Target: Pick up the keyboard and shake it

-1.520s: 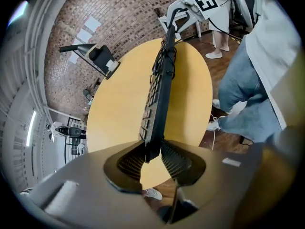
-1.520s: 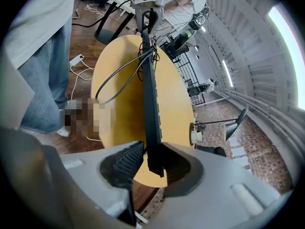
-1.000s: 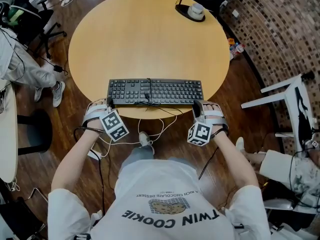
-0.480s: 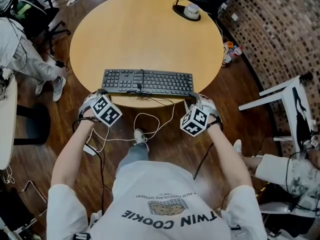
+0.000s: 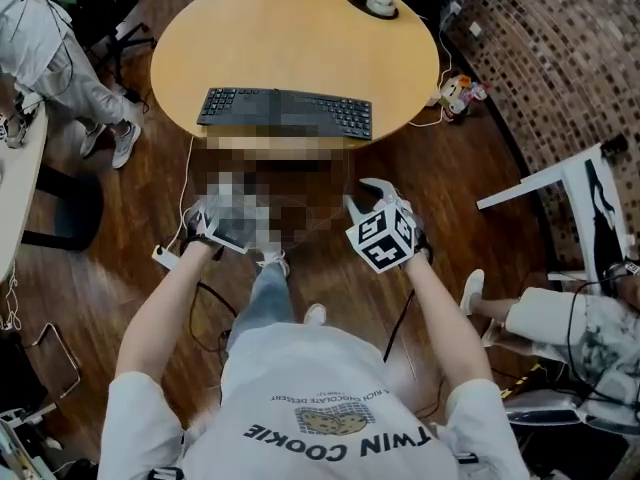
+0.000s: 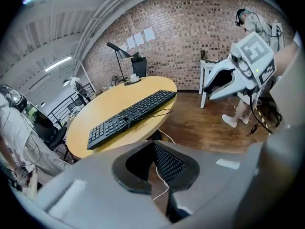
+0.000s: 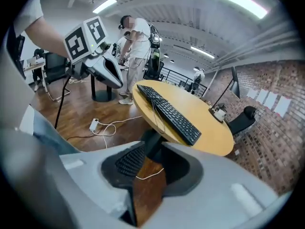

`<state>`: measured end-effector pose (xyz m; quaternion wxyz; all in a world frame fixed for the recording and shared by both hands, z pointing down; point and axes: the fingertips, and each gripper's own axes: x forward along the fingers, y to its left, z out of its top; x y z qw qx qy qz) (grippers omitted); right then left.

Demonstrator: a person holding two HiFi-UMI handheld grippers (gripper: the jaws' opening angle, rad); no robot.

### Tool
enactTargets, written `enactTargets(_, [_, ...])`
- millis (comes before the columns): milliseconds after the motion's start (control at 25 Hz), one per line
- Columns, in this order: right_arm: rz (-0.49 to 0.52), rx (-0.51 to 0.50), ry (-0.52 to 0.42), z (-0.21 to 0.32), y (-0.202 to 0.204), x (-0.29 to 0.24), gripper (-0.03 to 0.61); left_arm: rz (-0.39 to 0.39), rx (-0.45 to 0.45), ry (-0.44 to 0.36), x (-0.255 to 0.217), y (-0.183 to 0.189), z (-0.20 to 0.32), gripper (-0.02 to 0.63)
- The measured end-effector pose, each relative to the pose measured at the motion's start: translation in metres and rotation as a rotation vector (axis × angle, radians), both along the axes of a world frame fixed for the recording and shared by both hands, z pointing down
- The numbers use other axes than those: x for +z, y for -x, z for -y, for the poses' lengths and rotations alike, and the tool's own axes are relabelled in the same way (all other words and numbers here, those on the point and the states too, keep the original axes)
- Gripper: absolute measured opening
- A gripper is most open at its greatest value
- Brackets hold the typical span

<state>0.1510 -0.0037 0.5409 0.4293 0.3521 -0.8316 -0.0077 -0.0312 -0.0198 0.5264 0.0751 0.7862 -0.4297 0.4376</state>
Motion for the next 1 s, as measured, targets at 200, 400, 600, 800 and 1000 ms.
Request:
enactTargets(200, [0.133, 0.021, 0.045, -0.057, 0.002, -0.013, 0.106, -0.106, 0.0, 0.0, -0.021, -0.05, -0.067, 0.008])
enactTargets(400, [0.303, 0.085, 0.075, -0.091, 0.016, -0.042, 0.097, -0.223, -0.026, -0.013, -0.048, -0.077, -0.112, 0.008])
enactTargets(600, [0.469, 0.173, 0.122, -0.113, 0.036, -0.058, 0.074, -0.368, -0.103, -0.043, -0.066, -0.083, -0.132, 0.008])
enactTargets(800, [0.597, 0.235, 0.141, -0.134, 0.063, -0.073, 0.031, -0.487, -0.161, -0.078, -0.078, -0.072, -0.15, 0.008])
enactTargets(1000, [0.633, 0.274, 0.116, -0.165, 0.102, -0.087, 0.009, -0.543, -0.177, -0.119, -0.093, -0.043, -0.181, 0.008])
